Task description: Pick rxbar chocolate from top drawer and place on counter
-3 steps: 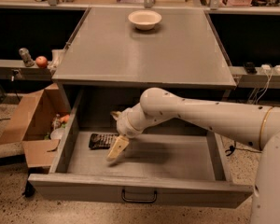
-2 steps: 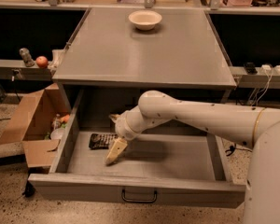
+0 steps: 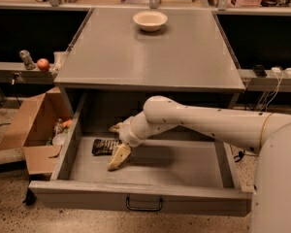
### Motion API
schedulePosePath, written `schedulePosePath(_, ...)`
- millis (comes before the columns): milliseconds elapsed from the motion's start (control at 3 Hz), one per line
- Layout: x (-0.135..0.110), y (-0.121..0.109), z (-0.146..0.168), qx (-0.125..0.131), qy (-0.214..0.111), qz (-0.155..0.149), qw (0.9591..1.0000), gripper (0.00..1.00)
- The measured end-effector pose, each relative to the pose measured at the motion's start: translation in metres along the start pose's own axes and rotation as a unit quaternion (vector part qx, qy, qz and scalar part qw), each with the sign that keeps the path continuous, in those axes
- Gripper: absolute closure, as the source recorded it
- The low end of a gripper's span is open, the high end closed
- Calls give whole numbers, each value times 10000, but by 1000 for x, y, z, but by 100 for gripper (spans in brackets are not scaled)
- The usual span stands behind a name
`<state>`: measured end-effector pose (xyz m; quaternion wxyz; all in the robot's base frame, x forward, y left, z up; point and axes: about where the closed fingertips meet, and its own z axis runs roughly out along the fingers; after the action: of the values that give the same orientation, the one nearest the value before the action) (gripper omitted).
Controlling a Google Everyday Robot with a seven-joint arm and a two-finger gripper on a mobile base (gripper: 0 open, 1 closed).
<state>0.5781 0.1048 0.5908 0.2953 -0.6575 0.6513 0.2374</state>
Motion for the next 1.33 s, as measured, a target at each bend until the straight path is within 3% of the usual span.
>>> schedulePosePath(667,-4,-1,-5,20,-25,-7,10000,88)
schedulePosePath(1000,-7,-1,-8,23,-31,-8,10000,100)
schedulePosePath(1333,-17,2,-34,329,-246,-180,9990,100)
